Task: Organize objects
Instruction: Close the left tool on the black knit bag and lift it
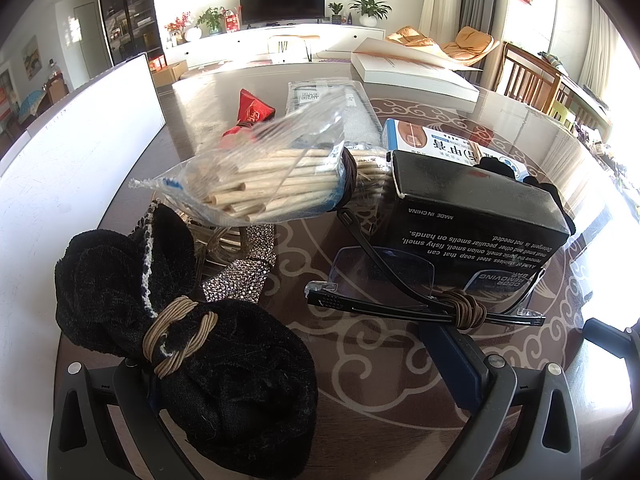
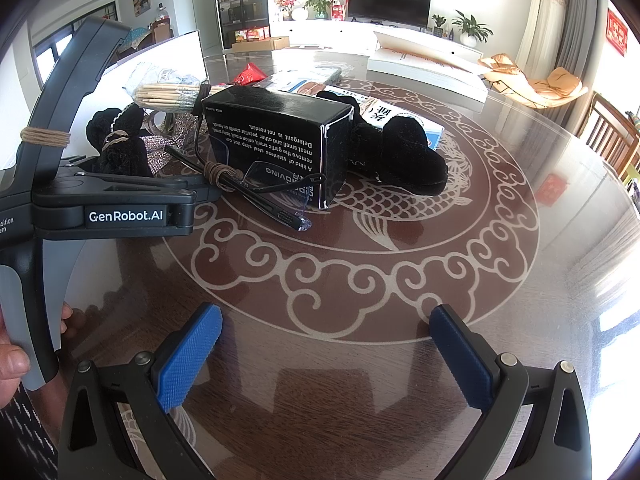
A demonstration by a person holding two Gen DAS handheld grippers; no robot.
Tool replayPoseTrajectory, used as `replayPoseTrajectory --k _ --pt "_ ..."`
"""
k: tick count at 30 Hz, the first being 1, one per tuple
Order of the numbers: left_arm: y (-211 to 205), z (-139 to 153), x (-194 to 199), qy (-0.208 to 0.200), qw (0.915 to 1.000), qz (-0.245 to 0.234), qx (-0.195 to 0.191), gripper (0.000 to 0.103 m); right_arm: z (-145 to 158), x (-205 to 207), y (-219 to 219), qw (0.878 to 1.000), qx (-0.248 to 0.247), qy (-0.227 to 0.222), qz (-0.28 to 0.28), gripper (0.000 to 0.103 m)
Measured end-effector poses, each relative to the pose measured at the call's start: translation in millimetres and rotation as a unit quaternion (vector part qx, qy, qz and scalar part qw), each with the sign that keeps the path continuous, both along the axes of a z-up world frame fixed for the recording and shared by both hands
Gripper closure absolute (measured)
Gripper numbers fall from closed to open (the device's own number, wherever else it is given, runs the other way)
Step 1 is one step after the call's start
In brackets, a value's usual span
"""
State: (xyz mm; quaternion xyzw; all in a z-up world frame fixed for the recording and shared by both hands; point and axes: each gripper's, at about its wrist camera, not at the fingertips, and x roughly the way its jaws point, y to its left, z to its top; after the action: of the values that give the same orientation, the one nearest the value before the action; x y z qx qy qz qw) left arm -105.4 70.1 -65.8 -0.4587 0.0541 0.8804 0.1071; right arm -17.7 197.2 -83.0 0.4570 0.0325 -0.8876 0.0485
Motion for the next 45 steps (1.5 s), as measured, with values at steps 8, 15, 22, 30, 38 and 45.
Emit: replayPoseTrajectory --k 8,15,22,30,38,45 --pt "-4 2 9 -0.015 0.9997 -0.017 -0.003 0.0 0 0 0 1.0 0.0 0.0 0.0 0.0" --pt "-32 -1 72 -0.021 0.9992 -0.034 -0.005 0.0 0 0 0 1.0 0.0 0.0 0.0 0.0" --pt "-44 -3 71 -0.023 0.9997 0.001 -0.003 0.0 0 0 0 1.0 0.0 0.0 0.0 0.0" --pt "-64 21 79 0.033 0.9975 0.013 0.061 0.0 0 0 0 1.0 0.0 0.0 0.0 0.0" --pt "-92 20 43 0.017 0.9881 0.057 0.142 0.0 0 0 0 1.0 0.0 0.0 0.0 0.0" --pt "-88 5 41 -0.037 0.9895 0.026 0.137 0.065 0 0 0 1.0 0.0 0.0 0.0 0.0"
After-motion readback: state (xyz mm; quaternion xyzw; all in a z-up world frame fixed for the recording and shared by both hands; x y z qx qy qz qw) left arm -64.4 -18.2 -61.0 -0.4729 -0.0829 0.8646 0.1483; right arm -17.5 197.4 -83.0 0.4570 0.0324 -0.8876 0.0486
